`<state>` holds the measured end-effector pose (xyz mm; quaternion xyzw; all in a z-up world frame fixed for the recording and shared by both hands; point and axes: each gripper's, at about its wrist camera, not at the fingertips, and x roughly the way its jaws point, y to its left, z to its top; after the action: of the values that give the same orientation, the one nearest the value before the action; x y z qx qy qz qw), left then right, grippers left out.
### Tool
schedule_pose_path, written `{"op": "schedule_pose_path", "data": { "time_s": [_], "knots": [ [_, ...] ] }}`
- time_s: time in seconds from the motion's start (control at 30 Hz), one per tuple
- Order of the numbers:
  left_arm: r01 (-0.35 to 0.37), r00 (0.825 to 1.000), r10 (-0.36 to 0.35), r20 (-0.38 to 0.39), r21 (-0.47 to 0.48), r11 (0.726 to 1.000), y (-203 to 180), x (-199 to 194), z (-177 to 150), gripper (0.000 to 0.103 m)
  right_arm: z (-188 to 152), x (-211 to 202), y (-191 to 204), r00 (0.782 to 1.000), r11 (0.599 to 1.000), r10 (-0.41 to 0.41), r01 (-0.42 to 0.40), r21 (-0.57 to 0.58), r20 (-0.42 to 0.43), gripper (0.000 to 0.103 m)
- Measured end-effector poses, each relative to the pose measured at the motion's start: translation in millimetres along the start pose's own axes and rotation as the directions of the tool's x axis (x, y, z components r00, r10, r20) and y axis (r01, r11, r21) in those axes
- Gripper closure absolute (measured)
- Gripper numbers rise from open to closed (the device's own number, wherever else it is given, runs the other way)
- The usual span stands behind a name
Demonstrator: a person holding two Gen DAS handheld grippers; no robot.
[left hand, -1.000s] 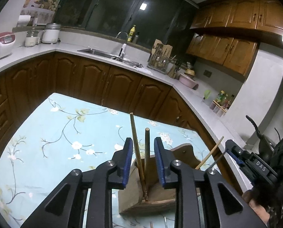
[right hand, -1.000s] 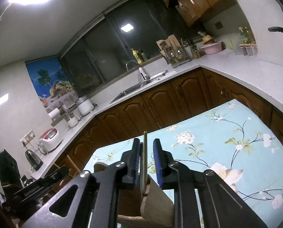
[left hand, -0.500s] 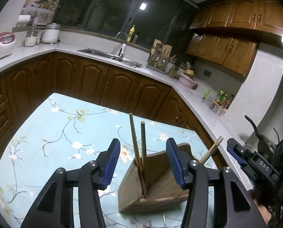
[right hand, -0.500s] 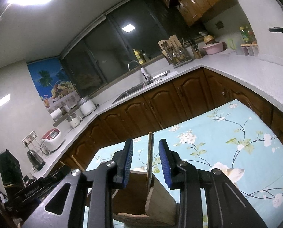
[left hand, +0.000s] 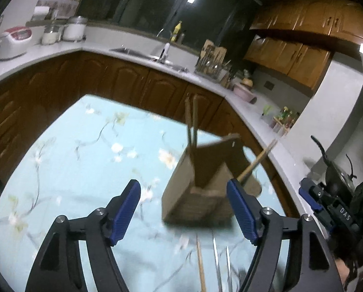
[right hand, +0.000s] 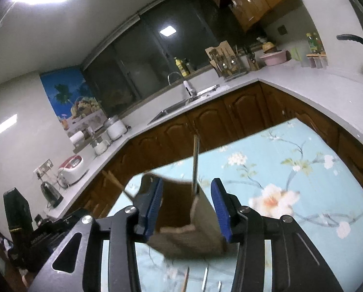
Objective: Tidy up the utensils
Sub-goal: 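Move both open tools back down over the row of utensils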
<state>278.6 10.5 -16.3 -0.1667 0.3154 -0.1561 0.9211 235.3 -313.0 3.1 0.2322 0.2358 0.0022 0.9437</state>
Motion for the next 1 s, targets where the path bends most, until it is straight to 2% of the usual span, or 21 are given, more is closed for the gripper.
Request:
{"op": "schedule_pose_path", "data": {
  "time_s": [0.3, 0.63, 1.0],
  "knots": [
    [-0.044, 0.995, 0.039, -0.096, -0.054, 0.998, 18, -51, -46, 0.03, -50, -55, -4, 0.997, 0.999, -0.033, 0.032, -0.012, -0.071, 0.058],
    [-0.104, 0.974, 0.086, -0.211, -0.074, 0.992, 32, -90, -89, 0.03, -103, -99, -18, 0.982, 0.994, -0.106, 0.102, -0.034, -0.156, 0.058],
    [-0.132, 0.952, 0.104, -0.29, -0.079, 0.988, 30, -91, -109, 0.03, -129, -108, -27, 0.965, 0.992, -0.128, 0.13, -0.006, -0.229, 0.058]
  ]
}}
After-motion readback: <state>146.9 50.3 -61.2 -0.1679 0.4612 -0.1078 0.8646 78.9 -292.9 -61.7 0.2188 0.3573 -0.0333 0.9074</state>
